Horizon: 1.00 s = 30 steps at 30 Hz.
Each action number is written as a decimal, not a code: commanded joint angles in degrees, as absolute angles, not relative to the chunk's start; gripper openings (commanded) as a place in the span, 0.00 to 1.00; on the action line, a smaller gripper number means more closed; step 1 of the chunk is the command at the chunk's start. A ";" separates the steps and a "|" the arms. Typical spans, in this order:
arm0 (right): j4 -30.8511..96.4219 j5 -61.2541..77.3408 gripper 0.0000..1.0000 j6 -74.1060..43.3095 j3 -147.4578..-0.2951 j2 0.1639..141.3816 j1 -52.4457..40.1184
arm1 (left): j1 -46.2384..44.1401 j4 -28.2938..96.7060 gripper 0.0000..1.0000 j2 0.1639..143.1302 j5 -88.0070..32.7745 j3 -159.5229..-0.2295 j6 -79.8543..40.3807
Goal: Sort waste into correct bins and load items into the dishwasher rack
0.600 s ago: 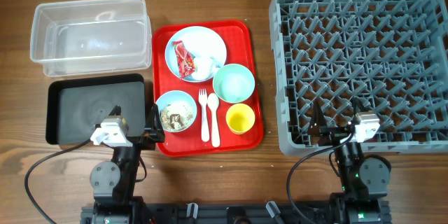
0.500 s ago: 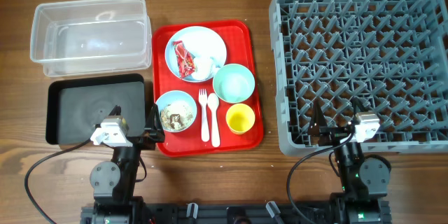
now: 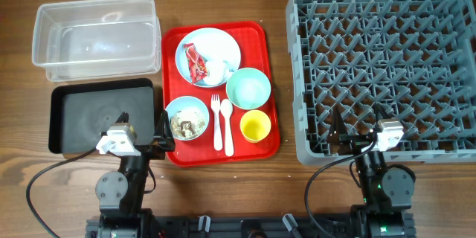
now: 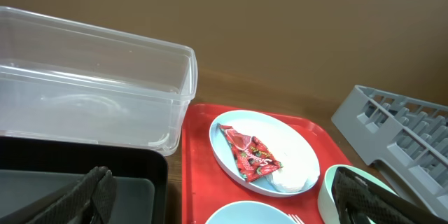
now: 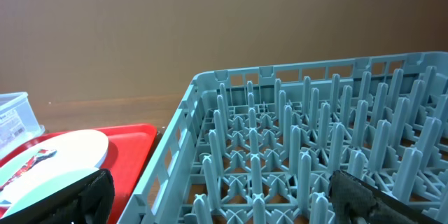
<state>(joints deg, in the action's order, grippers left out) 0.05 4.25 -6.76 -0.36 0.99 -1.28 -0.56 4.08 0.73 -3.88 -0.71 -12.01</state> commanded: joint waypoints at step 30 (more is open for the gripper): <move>32.86 5.63 1.00 -6.15 -42.83 47.35 -0.99 | -0.51 46.44 1.00 77.80 -10.96 -69.76 -12.43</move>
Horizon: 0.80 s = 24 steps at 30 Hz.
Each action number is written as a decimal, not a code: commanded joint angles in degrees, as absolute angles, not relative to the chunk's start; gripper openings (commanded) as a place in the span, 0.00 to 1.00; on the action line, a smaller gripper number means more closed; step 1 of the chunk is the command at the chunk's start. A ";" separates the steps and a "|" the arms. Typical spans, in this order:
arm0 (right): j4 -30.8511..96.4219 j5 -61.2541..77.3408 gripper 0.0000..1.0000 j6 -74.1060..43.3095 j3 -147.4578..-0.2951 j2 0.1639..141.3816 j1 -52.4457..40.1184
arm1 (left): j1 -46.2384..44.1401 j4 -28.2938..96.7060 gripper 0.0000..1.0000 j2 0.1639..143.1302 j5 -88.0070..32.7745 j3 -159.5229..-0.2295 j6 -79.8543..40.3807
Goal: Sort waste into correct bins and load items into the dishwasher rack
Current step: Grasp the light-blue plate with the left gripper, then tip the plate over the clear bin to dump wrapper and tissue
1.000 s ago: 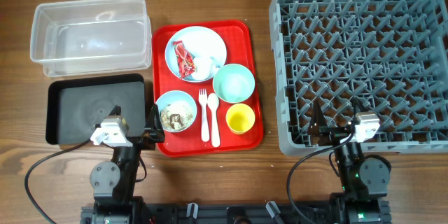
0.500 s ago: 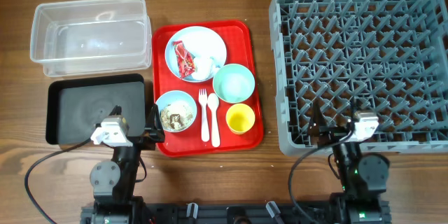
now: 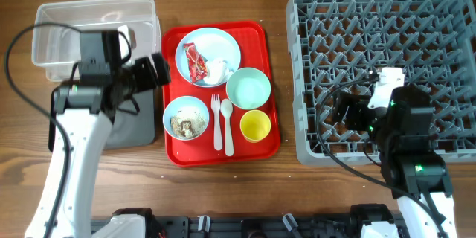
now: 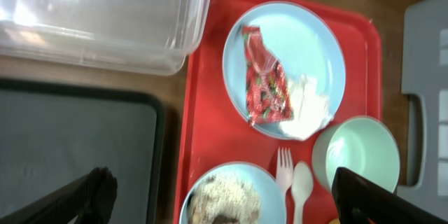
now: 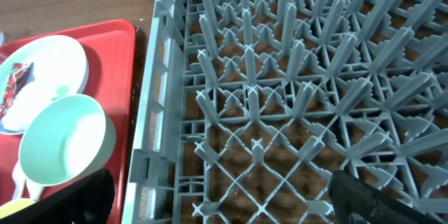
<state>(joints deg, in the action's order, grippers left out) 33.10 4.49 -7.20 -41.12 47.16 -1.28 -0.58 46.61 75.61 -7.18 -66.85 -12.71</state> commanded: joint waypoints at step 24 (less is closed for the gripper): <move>32.88 6.07 1.00 -6.15 -42.83 47.37 -0.99 | -16.60 23.55 0.04 111.39 -7.60 -69.78 -14.70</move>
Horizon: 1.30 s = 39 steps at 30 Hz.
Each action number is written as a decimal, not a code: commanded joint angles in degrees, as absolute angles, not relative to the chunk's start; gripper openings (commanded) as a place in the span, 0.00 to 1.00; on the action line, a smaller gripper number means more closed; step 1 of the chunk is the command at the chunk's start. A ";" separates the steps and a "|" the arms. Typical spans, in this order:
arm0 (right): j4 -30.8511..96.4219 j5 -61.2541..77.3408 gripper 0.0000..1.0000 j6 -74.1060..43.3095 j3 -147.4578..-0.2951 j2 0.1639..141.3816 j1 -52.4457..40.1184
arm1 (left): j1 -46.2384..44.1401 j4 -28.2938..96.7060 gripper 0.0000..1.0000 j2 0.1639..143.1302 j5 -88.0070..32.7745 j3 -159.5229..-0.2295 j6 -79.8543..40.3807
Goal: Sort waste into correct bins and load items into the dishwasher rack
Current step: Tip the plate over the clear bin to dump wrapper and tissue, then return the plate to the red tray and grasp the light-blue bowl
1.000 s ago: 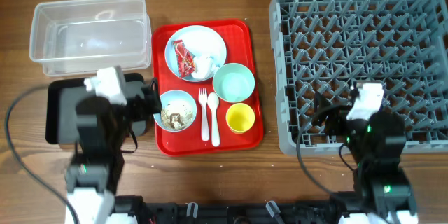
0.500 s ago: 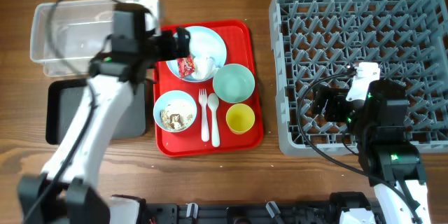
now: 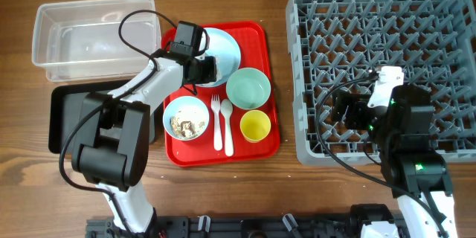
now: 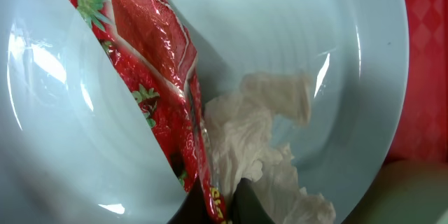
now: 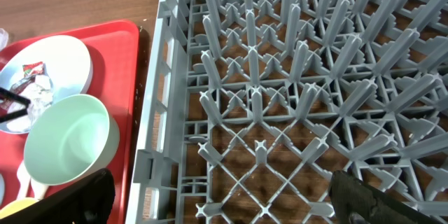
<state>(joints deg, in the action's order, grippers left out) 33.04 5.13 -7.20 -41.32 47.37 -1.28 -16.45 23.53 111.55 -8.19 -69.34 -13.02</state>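
Observation:
On the red tray (image 3: pixel 260 39) a light blue plate (image 4: pixel 336 56) carries a red strawberry-print wrapper (image 4: pixel 154 63) and a crumpled white tissue (image 4: pixel 259 133). My left gripper (image 3: pixel 202 67) is down on that plate, shut on the wrapper's lower end, and its dark fingertips (image 4: pixel 245 203) touch the tissue. Also on the tray are a green bowl (image 3: pixel 248 88), a yellow cup (image 3: pixel 255 126), a blue bowl with food scraps (image 3: pixel 186 117), a white fork (image 3: pixel 216 123) and a spoon (image 3: pixel 227 128). My right gripper (image 3: pixel 346 111) hangs open over the front left of the grey dishwasher rack (image 3: pixel 379 67).
A clear plastic bin (image 3: pixel 93 37) stands at the back left, with a black tray bin (image 3: pixel 71 119) in front of it. The left arm's cable loops over the clear bin. The rack's tall pegs (image 5: pixel 280 56) stand right under the right gripper.
My left gripper was open above the black bin's right edge, looking down on the tray. Now it is down on the plate and shut on the red wrapper. The right arm has barely shifted.
Both arms first sat low at the table's front edge with their grippers open. Then the left one was raised by the clear and black bins, and the right one over the rack's front left. Now the left one grips the wrapper on the plate.

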 commanded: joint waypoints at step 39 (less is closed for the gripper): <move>33.54 6.09 1.00 -6.15 -42.83 47.37 -0.99 | -26.96 45.71 0.36 100.42 -3.14 -60.53 -24.51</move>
